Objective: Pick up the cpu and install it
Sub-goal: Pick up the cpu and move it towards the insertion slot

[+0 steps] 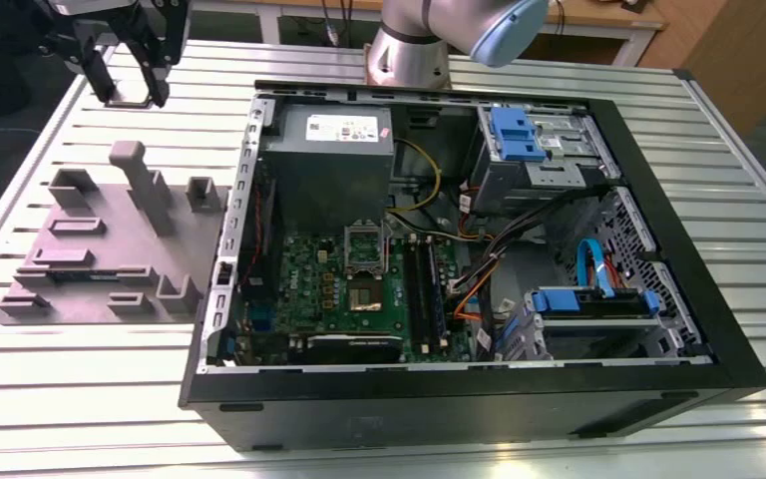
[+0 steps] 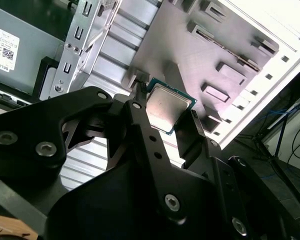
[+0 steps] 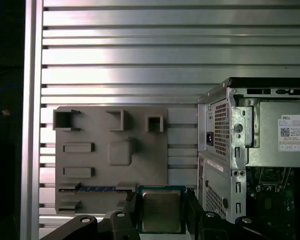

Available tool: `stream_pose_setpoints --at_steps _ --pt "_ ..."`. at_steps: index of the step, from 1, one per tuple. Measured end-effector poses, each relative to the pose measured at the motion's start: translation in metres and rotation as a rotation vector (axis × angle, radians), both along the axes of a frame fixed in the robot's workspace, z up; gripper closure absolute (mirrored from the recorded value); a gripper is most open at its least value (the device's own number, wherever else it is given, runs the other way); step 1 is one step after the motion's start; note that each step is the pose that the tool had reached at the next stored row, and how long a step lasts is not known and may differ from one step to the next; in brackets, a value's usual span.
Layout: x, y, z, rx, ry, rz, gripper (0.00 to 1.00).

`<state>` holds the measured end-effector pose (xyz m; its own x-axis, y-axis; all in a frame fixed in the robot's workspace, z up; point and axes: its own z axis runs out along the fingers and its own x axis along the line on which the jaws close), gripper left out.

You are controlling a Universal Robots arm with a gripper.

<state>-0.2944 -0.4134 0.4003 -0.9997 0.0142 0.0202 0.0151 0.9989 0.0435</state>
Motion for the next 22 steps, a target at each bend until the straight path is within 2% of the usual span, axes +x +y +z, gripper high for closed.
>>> stream_pose_setpoints --at_steps 15,19,22 --pt "0.0139 0.0000 0.0000 0.0000 0.0000 0.000 0.53" --pt "0.0231 0.0000 0.0000 -0.0001 0.0001 0.000 0.53" --pt "0.0339 0.0000 -0.0002 0.0000 0.0000 0.000 0.53"
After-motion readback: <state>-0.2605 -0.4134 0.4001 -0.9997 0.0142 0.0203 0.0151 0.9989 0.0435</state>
